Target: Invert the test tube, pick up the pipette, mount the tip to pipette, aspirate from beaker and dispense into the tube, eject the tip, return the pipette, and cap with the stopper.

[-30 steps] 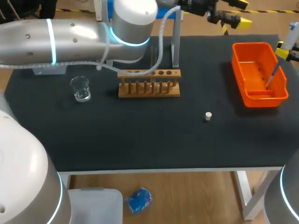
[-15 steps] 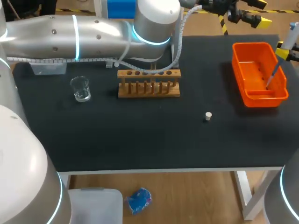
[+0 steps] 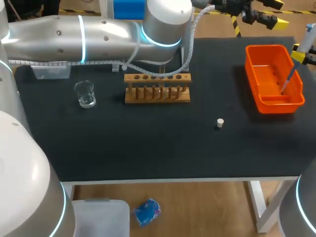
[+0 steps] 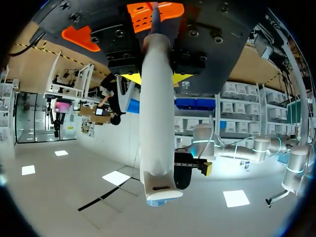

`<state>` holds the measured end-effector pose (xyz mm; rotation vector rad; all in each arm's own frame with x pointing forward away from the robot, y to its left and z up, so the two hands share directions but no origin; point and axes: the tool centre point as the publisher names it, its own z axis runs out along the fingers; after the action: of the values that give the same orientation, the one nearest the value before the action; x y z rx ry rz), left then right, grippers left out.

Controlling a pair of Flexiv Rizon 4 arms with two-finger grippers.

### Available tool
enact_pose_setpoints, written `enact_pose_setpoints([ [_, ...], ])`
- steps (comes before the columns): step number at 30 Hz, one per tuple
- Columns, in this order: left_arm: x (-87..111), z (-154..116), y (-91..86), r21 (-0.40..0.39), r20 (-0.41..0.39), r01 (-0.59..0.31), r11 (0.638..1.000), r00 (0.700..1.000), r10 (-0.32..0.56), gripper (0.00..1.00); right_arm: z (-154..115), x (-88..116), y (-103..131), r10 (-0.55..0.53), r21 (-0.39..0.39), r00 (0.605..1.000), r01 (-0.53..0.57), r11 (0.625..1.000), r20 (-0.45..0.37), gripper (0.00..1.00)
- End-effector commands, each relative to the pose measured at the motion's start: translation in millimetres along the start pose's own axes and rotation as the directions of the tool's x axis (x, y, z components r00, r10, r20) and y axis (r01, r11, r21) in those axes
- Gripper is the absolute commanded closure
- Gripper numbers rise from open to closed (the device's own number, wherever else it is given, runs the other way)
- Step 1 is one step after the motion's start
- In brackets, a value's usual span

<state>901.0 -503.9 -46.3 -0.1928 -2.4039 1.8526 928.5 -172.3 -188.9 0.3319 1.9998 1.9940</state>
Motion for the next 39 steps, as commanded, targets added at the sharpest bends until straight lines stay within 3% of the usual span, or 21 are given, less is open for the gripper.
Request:
enact_pose_setpoints([
  [1,-16.8,29.0,-11.4,-0.051,0.003,0.012,0.999,1.000,-0.012,0.00,0.1,0.3,0.2,-0.001,0.001,1.000,0.001,1.000,0.002,1.00],
  [3,-21.5,37.7,-14.7,-0.032,-0.003,-0.003,0.999,1.000,0.003,0.00,0.1,0.3,0.2,-0.001,0.001,1.000,0.001,1.000,0.002,1.00],
  [4,-23.2,41.5,-15.5,-0.031,-0.014,-0.012,0.999,1.000,0.012,0.11,0.1,0.3,0.2,-0.001,0.001,1.000,0.001,1.000,0.002,1.00],
  [5,-24.8,44.6,-16.0,-0.023,-0.021,-0.016,1.000,1.000,0.016,0.53,0.1,0.3,0.2,-0.001,0.001,1.000,0.001,1.000,0.002,1.00],
  [6,-26.0,46.5,-16.4,-0.013,-0.023,-0.023,1.000,0.999,0.022,0.64,0.1,0.3,0.2,-0.001,0.001,1.000,0.001,1.000,0.002,1.00],
  [7,-27.1,48.3,-17.0,-0.008,-0.028,-0.033,0.999,0.999,0.033,1.00,0.1,0.3,0.2,-0.001,0.001,1.000,0.001,1.000,0.002,1.00],
  [14,-30.5,52.6,-18.6,0.021,-0.096,-0.119,0.993,0.988,0.121,1.00,0.1,0.3,0.2,-0.001,0.001,1.000,0.001,1.000,0.002,1.00],
  [20,-30.2,53.1,-17.0,0.018,-0.123,-0.138,0.990,0.983,0.139,1.00,0.1,0.3,0.2,-0.001,0.001,1.000,0.001,1.000,0.002,1.00],
  [26,-31.6,59.7,-13.6,0.014,-0.123,-0.095,0.995,0.988,0.096,1.00,0.1,0.3,0.2,-0.001,0.001,1.000,0.001,1.000,0.002,1.00],
  [39,-31.6,59.7,-13.6,0.014,-0.123,-0.095,0.995,0.988,0.096,1.00,0.1,0.3,0.2,-0.001,0.001,1.000,0.001,1.000,0.002,1.00],
])
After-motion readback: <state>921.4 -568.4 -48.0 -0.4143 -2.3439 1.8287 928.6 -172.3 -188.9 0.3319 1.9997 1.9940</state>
